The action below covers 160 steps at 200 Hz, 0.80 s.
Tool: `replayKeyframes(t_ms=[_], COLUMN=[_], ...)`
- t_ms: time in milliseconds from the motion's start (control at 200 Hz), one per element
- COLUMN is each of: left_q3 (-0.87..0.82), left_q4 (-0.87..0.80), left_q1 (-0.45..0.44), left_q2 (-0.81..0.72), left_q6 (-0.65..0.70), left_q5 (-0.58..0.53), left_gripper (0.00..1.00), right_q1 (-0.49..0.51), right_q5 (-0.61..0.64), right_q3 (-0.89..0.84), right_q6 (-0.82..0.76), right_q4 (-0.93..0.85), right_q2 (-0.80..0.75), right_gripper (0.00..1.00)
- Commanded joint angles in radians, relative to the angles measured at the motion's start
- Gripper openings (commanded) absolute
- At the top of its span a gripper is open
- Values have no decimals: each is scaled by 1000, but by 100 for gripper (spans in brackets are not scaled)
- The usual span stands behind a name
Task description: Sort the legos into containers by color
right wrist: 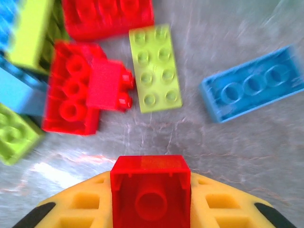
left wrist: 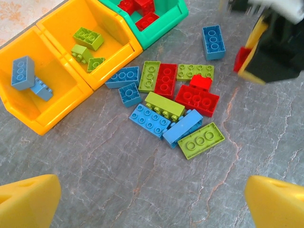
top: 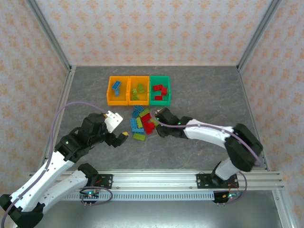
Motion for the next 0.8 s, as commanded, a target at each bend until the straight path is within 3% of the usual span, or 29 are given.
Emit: replayKeyframes(t_ms=[0,135,365,465,540,581,641,796], left_q3=[-6,-3,-6,-10,-10,-10,-11,-12], left_q4=[21,15,16,27,30,30,34,63], left_q1=[8,10,9,8,8,7,7,9], left_q2=[-5,1,0,0,3,4,3,-8], left_q6=[3,2,-5,-4,-4,-8,-11,-44], left_q5=[-5,-14,-20,9,13,16,31,27], left_gripper=[100,100,100,100,100,100,100,100], right_q1=[-41,-145,-233,-253,-266,-266,-266,-265], right_q5=[104,139,167,149,144,142,106,60], right_q3=[12,130,524,653,763,801,807,686], right_q6=[75,143,129,133,139,133,116,121], right_q4=[128,177,55,28,-42,-74,-76,-56], right_q2=[-101,-39,335,446,509,524,506,336], right_gripper=[24,25,26,33,48,56,60,61])
